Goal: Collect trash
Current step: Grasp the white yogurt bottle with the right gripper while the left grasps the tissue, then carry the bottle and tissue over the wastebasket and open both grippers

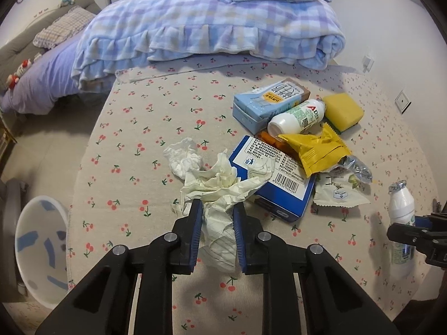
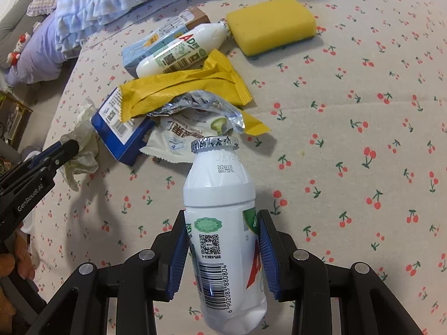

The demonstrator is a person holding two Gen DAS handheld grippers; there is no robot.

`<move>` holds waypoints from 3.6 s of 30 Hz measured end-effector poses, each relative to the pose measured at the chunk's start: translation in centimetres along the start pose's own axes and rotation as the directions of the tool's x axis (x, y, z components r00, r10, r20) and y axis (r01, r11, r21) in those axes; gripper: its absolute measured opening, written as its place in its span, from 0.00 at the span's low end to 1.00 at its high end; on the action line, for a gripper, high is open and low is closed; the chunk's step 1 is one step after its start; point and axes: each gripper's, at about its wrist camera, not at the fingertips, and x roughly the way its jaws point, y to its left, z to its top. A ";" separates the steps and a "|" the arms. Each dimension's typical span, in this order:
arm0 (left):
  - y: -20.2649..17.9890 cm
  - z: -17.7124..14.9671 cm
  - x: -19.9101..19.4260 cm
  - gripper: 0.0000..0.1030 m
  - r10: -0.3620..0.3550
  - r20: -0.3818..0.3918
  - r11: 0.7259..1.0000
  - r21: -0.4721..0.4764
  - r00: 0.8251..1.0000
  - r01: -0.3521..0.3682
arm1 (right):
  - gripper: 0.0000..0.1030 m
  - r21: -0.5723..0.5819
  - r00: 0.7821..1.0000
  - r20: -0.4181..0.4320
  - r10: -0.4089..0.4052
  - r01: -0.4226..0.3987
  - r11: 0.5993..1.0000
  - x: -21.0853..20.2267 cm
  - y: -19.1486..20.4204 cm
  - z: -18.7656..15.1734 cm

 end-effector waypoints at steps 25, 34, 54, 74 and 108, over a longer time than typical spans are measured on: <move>8.5 -1.5 -6.4 0.22 -0.036 0.096 0.985 -0.166 0.995 0.052 | 0.41 -0.074 0.996 0.045 0.083 -0.080 0.994 -0.9 7.9 1.5; 15.1 -3.6 -7.6 0.22 0.029 0.090 0.966 -0.258 0.996 -0.004 | 0.41 -0.141 0.992 0.027 0.125 -0.120 0.983 0.5 13.4 2.0; 28.2 -8.4 -8.8 0.23 0.131 0.003 0.874 -0.472 0.991 -0.114 | 0.41 -0.267 0.976 -0.062 0.210 -0.219 0.939 5.8 25.7 1.8; 32.5 -9.8 -8.5 0.76 0.275 -0.175 0.822 -0.467 0.945 -0.326 | 0.41 -0.307 0.947 -0.082 0.310 -0.319 0.896 11.1 34.8 2.1; 29.1 -9.0 -8.2 0.77 0.212 -0.149 0.857 -0.447 0.966 -0.257 | 0.79 -0.266 0.973 0.066 0.223 -0.198 0.943 5.8 26.0 4.2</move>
